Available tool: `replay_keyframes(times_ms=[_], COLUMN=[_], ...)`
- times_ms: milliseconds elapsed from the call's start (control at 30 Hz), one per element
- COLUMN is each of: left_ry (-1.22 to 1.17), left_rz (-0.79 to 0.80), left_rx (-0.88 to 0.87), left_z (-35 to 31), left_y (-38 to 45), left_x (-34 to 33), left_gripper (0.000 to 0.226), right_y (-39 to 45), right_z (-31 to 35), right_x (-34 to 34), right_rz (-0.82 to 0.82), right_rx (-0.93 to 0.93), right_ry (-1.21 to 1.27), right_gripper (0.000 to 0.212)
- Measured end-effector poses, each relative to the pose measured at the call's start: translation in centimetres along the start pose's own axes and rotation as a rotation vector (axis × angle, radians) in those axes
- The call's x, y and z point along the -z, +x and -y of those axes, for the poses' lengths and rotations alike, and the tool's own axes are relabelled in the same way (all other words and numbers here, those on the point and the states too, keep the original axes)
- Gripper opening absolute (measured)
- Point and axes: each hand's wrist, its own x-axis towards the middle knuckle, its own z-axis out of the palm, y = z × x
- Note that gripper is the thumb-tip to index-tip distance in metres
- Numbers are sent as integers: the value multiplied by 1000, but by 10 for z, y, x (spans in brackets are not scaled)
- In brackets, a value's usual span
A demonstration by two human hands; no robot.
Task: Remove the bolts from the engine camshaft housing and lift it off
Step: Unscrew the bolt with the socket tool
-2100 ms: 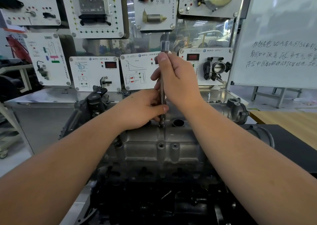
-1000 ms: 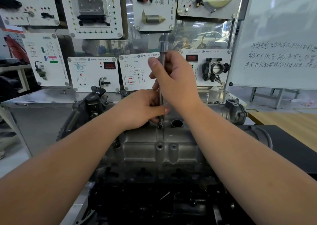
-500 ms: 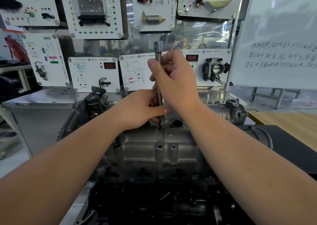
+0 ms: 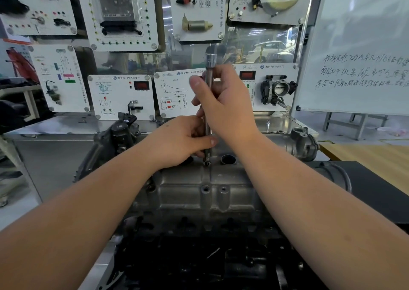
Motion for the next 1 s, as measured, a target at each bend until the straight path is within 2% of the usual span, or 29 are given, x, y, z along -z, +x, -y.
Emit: replay_keyframes(times_ms=[100,167,267,333,433,633,900,1000], left_ry=[-21,-25,-26,-40,-21,-67,9,34], left_rz=[16,45,77,63,27,29,4,0], left_rx=[-24,-57,-58,-27,5,-27,23,9], left_z=[-2,-2,-2,0,-1,-3,0,1], left_y=[-2,-3,-4,-3,-1,-2,0,1], left_x=[0,1,3,3,0,-1,0,-1], left_gripper=[25,6,12,6,14,7,19,11], right_y=[0,-1,-2,-2,-1,0,-1,-1], right_z=[1,3,4,4,3,0,3,3], right_x=[0,0,0,0,0,0,-1,0], right_rz=[-21,-7,39,57,32,-46,12,22], right_rx=[1,-17,-32,-30,-6,20,5,0], right_ry=[9,29,70,79,60,3,4,21], right_gripper=[14,21,25,24,10,15,23,15])
